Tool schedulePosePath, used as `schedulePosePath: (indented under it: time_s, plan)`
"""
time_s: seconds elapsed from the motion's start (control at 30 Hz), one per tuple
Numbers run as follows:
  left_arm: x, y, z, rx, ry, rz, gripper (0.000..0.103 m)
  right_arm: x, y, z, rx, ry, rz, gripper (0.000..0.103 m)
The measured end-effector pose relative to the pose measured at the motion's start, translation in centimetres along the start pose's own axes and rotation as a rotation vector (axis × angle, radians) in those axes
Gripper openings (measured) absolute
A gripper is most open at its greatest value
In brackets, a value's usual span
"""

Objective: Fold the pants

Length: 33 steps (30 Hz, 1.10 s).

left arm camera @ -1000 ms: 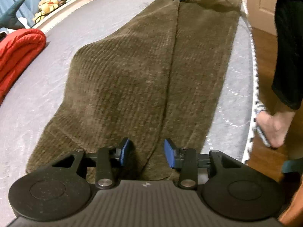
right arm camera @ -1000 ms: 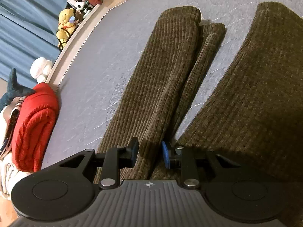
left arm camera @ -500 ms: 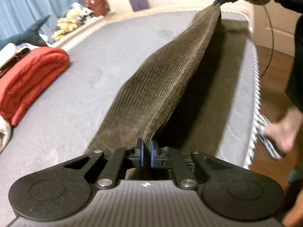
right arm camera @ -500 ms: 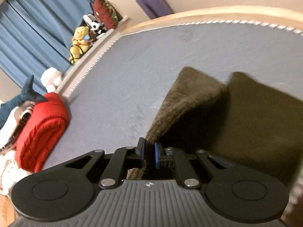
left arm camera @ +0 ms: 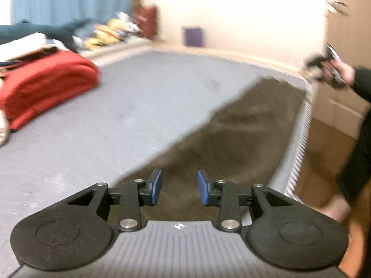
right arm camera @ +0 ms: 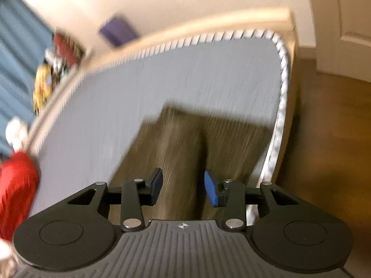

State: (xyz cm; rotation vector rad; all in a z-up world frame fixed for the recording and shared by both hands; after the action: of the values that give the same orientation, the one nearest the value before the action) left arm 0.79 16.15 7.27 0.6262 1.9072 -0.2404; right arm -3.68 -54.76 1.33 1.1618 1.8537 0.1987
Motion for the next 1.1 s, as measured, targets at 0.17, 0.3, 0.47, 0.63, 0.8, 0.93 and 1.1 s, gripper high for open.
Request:
schedulePosePath:
  time_s: [0.17, 0.3, 0.47, 0.63, 0.8, 0.93, 1.1]
  plan:
    - [0.2, 0.8, 1.3, -0.146, -0.017, -0.014, 0.042, 1.1, -3.2, 4.3, -0.009, 0.094, 0.081, 0.044]
    - [0.1, 0.7, 2.6, -0.176, -0.017, -0.012, 0.042, 3.3, -4.2, 7.3, 0.035, 0.170, 0.118, 0.044]
    - [-0.5, 0.8, 4.1, -0.192, -0.011, -0.014, 0.042, 4.1, -1.5, 8.3, -0.005, 0.160, 0.037, 0.014]
    - [-0.3, 1.1, 5.0, -0.186, -0.003, -0.011, 0.042, 4.9, 2.2, 9.3, -0.072, 0.140, -0.047, 0.000]
    - [0.1, 1.1, 5.4, -0.184, 0.011, 0.000, 0.042, 5.0, 9.5, 6.5, -0.490, 0.093, -0.260, 0.000]
    - [0.4, 1.4, 5.6, -0.189, 0.019, 0.005, 0.042, 2.1, 4.0, 7.5, -0.196, 0.011, 0.004, 0.006]
    - [0.7, 1.1, 6.0, -0.183, 0.031, 0.024, 0.043, 0.6, -1.4, 7.4, 0.004, -0.002, 0.079, 0.006]
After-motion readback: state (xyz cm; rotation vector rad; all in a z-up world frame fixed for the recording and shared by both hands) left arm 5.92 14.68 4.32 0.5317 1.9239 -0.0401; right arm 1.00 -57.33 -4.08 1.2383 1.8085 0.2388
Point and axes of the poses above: each gripper's, at about its wrist camera, not at the fingertips, and z roughly the way its jaws point, y to its left, x to its underside, the point moved 5 cm from there along z, roughly the way its jaws point, and after that the axes turned 11 degrees about -y, right-handed, at the moved point
